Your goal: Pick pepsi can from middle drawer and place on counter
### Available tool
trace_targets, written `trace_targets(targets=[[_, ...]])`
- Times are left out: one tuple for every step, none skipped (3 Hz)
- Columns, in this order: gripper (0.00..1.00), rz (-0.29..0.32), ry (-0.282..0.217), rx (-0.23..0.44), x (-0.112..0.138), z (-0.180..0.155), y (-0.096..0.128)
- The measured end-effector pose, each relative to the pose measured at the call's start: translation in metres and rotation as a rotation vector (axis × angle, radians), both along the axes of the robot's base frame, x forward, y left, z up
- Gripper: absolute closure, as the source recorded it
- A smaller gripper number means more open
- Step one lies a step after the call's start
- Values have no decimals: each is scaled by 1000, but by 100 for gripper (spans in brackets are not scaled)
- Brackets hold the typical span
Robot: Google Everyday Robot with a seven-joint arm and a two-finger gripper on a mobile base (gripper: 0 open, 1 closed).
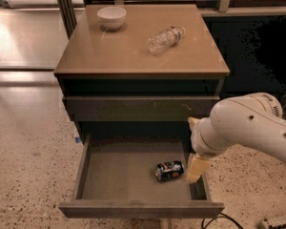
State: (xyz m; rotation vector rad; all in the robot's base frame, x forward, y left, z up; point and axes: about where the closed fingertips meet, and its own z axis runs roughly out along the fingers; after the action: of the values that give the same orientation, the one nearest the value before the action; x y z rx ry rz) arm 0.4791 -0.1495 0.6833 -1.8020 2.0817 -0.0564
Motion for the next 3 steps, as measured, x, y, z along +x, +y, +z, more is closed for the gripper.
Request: trace_targets(targets=[[0, -11, 2, 42, 2, -9, -3], [0, -15, 8, 76, 16, -36, -8], [0, 8, 58, 109, 36, -89, -3]])
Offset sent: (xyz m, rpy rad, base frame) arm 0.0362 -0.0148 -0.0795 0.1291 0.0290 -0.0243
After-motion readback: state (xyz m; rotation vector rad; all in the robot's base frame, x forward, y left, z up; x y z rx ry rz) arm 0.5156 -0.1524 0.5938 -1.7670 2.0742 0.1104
